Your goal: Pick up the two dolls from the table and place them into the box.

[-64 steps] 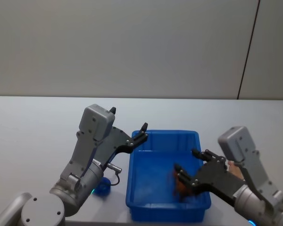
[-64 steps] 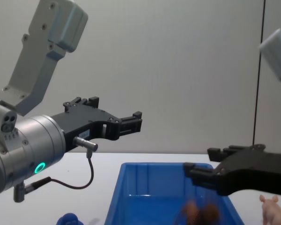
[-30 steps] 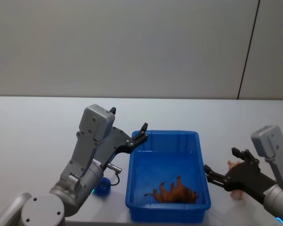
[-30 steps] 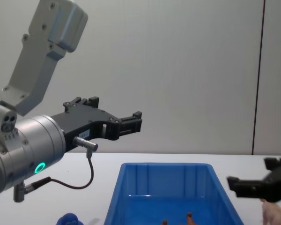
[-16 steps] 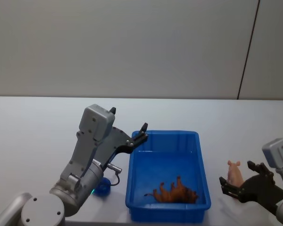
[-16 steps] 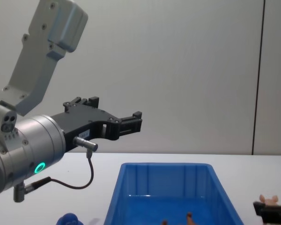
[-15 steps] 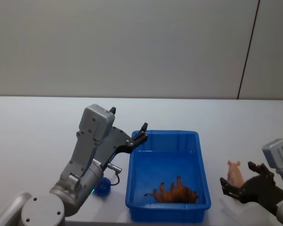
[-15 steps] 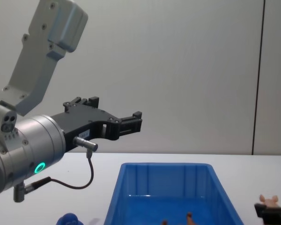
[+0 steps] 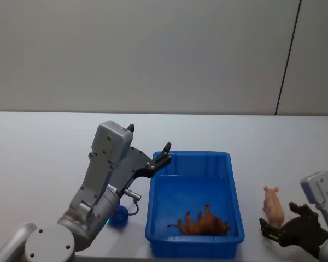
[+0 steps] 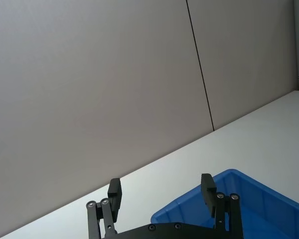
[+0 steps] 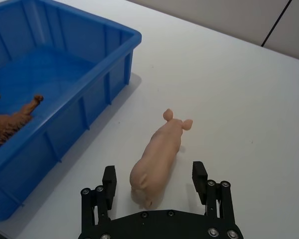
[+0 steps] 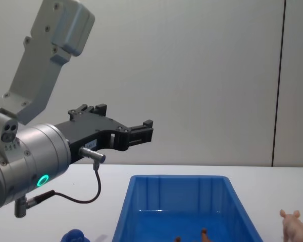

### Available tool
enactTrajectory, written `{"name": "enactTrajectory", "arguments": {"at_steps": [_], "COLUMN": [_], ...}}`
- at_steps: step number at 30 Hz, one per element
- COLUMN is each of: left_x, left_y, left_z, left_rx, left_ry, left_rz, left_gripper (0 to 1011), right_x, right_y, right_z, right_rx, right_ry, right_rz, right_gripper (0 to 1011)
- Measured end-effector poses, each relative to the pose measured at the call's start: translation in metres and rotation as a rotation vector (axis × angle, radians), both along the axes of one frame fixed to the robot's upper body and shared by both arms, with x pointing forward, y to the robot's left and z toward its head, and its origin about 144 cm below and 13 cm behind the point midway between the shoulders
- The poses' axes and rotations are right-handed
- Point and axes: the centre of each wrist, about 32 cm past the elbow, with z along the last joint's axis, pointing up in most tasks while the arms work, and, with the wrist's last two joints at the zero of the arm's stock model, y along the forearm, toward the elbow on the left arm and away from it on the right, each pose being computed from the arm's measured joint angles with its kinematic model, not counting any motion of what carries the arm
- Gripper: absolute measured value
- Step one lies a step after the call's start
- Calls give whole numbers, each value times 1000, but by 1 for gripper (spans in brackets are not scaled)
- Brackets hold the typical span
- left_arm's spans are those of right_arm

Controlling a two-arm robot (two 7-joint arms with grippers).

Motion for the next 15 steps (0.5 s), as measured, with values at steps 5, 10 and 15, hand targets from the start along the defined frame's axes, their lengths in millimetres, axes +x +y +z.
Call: {"name": "enactTrajectory", "arguments": {"at_steps": [5, 10, 15], "left_x": [0, 0, 0], "left_y": [0, 0, 0], "left_z": [0, 0, 0], "left_rx": [0, 0, 0], "left_ry": [0, 0, 0], "left_rz": [0, 0, 0], "left_gripper": [1002, 1002, 1002], "right_x": [2, 4, 5], "right_y": [1, 2, 2], "right_z": [-4, -8, -8], "right_rx": [-1, 8, 25], "right_ry": [21, 36, 36], "right_rz": [-8, -16, -21], "right_gripper": [862, 704, 534]}}
